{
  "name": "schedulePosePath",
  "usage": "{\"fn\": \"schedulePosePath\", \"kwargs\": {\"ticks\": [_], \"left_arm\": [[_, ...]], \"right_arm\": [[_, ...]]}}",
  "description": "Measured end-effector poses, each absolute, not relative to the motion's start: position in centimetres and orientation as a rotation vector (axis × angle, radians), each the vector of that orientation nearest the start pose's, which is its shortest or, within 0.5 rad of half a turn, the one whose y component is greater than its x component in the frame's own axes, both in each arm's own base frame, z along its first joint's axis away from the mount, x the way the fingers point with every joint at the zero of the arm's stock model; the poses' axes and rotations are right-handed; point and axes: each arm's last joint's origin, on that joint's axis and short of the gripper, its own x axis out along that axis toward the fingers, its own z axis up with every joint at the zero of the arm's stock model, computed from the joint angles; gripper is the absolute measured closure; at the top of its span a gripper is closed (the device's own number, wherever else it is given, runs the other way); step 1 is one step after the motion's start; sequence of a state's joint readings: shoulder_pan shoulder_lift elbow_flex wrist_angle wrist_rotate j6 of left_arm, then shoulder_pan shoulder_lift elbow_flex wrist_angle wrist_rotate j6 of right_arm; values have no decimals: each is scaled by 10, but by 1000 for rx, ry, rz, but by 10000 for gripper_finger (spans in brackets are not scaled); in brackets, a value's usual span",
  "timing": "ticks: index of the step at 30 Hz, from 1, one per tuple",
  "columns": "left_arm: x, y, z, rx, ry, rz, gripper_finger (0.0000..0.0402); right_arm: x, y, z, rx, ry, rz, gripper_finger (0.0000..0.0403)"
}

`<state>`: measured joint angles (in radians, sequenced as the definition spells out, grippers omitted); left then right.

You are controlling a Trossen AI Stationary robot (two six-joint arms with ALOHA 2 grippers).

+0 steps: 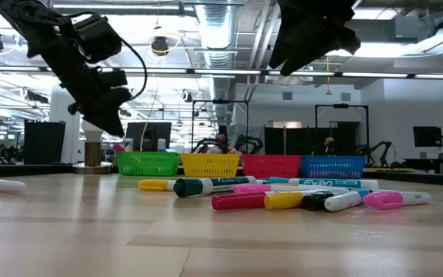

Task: Pick & Place Markers
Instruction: Put the pink marker pen into the green basket

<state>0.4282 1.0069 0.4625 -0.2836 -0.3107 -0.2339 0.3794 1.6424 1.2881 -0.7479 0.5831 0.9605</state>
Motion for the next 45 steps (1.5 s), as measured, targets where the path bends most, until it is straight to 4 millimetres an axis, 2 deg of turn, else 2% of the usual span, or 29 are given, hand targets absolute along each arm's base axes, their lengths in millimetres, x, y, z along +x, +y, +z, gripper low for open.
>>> {"fn": "schedulePosePath", "kwargs": {"ticks": [4,9,16,21,25,35,45], "left_arm": [[168,82,185,-462,702,706,346],[172,88,198,-519,651,679,393],[157,115,208,-623,638,754,397],[135,130,205,-647,729,913,397],[126,141,202,-678,733,993,397],[130,154,181,-654,853,1044,397],[141,160,178,-656,790,1042,398]], "right_arm": [[313,108,256,370,779,-611,285],[313,108,256,353,784,-604,285],[313,108,256,346,786,-600,285],[313,108,256,341,781,-606,285],[313,107,257,324,762,-626,285],[313,106,257,310,741,-646,285],[313,106,257,312,741,-646,285]]}}
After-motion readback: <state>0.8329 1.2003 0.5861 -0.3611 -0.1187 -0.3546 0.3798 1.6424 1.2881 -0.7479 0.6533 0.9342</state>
